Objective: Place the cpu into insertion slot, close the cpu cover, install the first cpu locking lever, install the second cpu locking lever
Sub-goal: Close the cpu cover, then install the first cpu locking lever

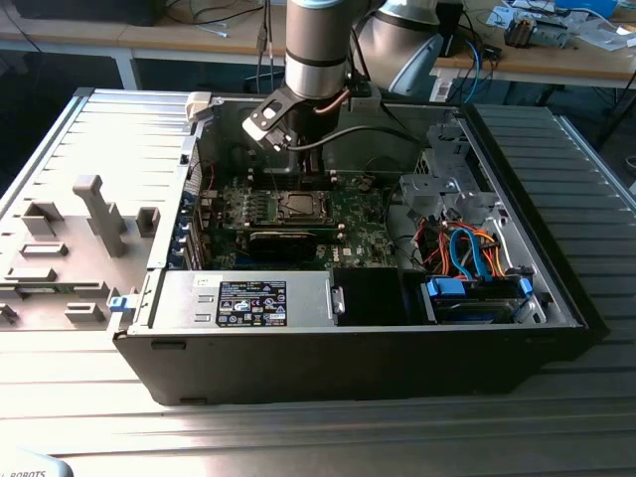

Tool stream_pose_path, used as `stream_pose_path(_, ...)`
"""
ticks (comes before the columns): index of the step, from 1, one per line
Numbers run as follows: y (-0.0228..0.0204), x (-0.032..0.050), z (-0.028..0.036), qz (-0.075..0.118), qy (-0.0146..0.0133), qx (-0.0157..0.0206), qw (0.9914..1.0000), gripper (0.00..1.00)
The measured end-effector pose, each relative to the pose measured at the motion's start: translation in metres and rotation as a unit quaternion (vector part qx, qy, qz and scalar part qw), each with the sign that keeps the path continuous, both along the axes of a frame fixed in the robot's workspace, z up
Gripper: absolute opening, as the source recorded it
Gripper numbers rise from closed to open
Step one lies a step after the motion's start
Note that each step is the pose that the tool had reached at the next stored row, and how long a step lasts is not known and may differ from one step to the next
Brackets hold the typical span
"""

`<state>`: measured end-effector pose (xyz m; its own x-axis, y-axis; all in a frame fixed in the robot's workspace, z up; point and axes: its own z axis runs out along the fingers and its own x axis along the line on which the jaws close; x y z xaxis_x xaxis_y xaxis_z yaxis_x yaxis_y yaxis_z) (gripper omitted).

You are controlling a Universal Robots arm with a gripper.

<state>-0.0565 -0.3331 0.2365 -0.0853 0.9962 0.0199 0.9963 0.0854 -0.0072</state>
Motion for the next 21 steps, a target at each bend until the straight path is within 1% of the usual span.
stream_pose_path(5,0.0000,0.0000,0.0047,0.000,-0.0001,0.0001,1.00000,0.11)
stream_pose_path(14,0.0000,0.0000,0.0052,0.000,0.0000,0.0000,1.00000,0.11)
stream_pose_path(15,0.0000,0.0000,0.0052,0.003,0.0000,0.0000,1.00000,0.11)
stream_pose_path(17,0.0000,0.0000,0.0052,0.013,0.0000,-0.0001,0.99991,0.11)
stream_pose_path(19,0.0000,0.0000,0.0052,0.029,0.0000,-0.0001,0.99957,0.11)
stream_pose_path(21,0.0000,0.0000,0.0052,0.040,0.0000,-0.0001,0.99921,0.11)
